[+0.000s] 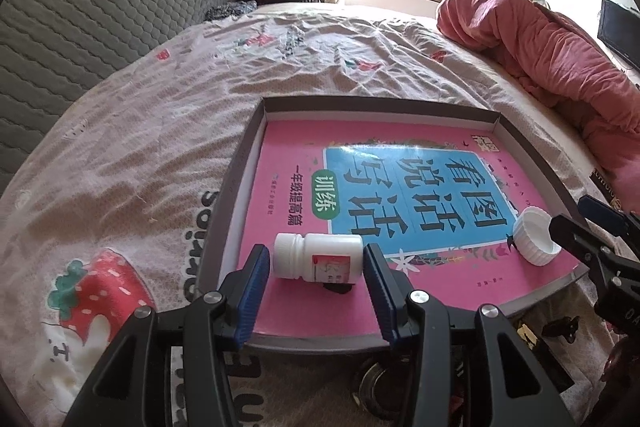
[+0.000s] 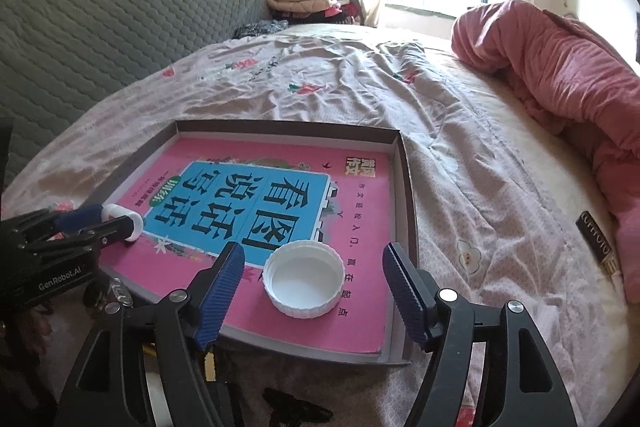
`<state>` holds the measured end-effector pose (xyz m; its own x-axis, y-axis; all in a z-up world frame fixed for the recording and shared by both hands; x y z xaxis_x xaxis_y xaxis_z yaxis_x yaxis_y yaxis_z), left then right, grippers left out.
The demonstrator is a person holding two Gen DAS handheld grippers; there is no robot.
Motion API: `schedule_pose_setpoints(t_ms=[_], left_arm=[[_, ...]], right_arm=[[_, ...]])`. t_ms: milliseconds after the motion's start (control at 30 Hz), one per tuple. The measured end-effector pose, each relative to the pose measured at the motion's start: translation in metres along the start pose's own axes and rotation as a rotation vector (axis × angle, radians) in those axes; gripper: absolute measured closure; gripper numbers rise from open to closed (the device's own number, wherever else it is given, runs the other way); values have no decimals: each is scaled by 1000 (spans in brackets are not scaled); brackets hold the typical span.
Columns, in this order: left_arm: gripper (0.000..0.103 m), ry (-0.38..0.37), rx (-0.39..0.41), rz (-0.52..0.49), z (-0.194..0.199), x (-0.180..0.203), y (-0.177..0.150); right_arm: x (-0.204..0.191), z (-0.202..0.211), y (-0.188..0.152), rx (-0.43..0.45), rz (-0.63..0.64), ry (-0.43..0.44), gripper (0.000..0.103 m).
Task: Organize rigid objects
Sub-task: 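Open the left tool on the pink book while the right tool releases the lid beside it, then withdraw both tools from the tray back toward the remaining loose items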
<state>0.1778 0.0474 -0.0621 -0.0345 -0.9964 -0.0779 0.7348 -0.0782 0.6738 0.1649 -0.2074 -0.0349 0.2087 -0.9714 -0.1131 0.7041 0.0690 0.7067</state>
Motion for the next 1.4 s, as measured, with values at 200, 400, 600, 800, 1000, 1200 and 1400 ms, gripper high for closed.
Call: schedule_pose_setpoints(t_ms=[200,400,600,800,1000,1200,1400], left_arm=[[55,9,33,12,17,-4,0],[55,-1,79,22,37,-8,-1],[55,-1,115,27,53,-11,-2],[55,-14,115,27,63,-8,-8],[54,-31,106,23,72,-4,-15],[54,-46,91,28,81,-2,-24],[54,-63,72,24,89,3,-33]], right_arm=[[0,8,-2,9,4,-10,29],[0,17,-5,18,4,-17,29],[1,24,-8,23,8,-29,29],[0,33,-12,23,8,-36,29],[0,43,-17,18,5,-37,29],[4,52,-24,5,-15,-35,29],[3,61,-33,-12,-16,-34,29]])
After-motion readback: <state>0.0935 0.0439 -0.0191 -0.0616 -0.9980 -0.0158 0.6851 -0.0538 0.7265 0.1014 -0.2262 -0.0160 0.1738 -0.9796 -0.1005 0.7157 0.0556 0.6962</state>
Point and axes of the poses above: each gripper's, at about its wrist camera, not at the fingertips, and z roughly against the way its jaws point, x to its right, y to its top, the point moved 6 cm from there along -z, roughly the way its jaws point, and after that the axes turned 9 degrees about -z, right-handed, at the moved point
